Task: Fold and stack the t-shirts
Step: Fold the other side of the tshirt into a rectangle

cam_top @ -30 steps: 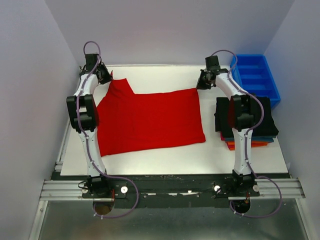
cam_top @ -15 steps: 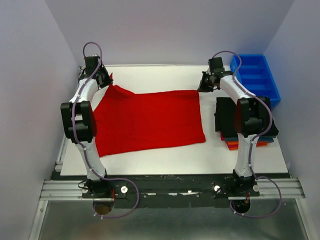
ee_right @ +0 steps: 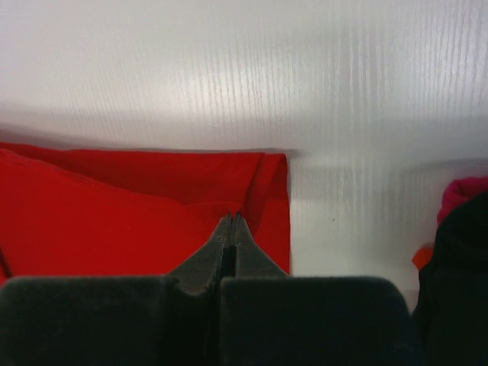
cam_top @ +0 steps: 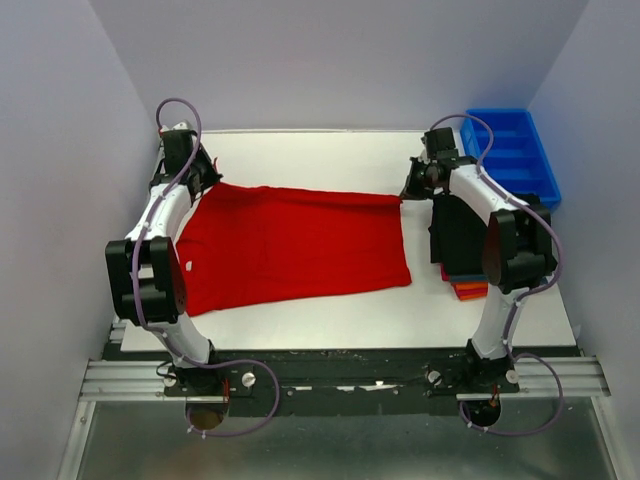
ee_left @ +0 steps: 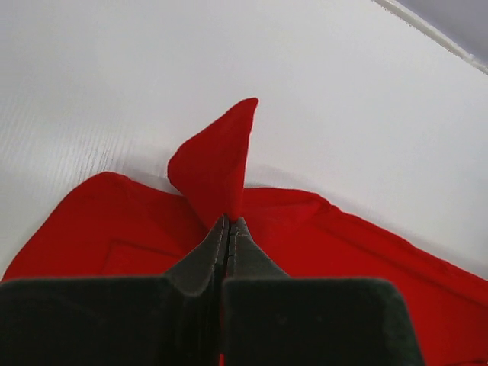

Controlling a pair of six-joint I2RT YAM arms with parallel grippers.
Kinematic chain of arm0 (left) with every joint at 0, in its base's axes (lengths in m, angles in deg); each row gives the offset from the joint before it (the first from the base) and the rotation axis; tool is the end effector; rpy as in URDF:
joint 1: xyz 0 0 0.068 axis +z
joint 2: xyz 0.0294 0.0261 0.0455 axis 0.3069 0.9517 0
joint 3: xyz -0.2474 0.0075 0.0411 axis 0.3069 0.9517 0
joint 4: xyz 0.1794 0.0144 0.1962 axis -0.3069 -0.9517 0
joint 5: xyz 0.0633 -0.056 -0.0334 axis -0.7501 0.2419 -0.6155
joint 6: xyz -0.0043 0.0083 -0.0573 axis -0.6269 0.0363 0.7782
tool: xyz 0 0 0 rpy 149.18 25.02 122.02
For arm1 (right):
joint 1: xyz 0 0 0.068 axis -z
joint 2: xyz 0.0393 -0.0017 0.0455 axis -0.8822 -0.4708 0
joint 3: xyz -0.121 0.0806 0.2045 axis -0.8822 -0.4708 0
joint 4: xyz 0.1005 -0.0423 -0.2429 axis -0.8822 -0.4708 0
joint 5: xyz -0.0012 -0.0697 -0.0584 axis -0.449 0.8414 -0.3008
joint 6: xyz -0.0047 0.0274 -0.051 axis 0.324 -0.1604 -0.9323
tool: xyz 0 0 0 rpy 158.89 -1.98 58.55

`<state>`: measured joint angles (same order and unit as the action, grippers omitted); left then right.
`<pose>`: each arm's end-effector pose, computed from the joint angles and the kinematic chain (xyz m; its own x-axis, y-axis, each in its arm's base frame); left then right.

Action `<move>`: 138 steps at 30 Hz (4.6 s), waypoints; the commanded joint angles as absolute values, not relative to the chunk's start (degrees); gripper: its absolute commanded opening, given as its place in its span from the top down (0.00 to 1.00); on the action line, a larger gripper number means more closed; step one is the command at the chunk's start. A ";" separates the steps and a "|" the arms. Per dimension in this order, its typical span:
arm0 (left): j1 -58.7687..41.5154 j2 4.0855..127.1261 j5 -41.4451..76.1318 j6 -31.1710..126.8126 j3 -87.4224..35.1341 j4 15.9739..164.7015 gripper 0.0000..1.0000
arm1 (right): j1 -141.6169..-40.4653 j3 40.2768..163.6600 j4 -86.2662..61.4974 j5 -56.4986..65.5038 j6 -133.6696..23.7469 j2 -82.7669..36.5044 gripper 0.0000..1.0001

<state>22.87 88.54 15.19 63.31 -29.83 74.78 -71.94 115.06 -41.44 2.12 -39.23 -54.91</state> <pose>0.4013 0.0306 0.2443 -0.5203 -0.4997 -0.6925 -0.2668 0.8654 -0.4240 0.4266 0.0827 0.1956 -0.8383 0.2353 -0.4918 0.0528 0.9329 0.3563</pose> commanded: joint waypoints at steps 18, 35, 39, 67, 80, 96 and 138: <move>20.42 68.25 2.94 64.63 -14.80 72.42 1.00 | -71.50 101.66 -37.28 4.14 -39.19 -43.74 0.99; 20.42 61.22 -0.50 65.68 -11.02 68.99 1.00 | -71.58 99.20 -36.75 4.32 -38.75 -39.70 0.99; 20.42 59.55 -1.64 66.65 -9.26 67.76 1.00 | -71.58 97.97 -36.58 4.67 -38.66 -39.35 0.99; 20.16 48.39 0.20 75.17 12.10 67.49 0.96 | -71.58 86.28 -28.58 1.86 -36.38 -35.32 0.29; 20.07 36.51 -1.38 77.47 8.33 59.59 0.36 | -85.71 91.72 -23.31 -9.73 -35.68 -39.07 0.29; 22.97 60.42 -1.47 75.00 -4.77 65.29 0.39 | -104.89 122.29 -18.64 -20.81 -35.93 -65.26 0.34; 23.15 71.67 1.70 70.87 -3.89 71.53 0.44 | -109.64 128.81 -17.32 -29.26 -38.57 -74.93 0.45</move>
<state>22.80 68.81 2.27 72.40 -1.39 71.85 -109.20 128.59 -17.61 -30.90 -35.78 -77.03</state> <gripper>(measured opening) 0.565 0.534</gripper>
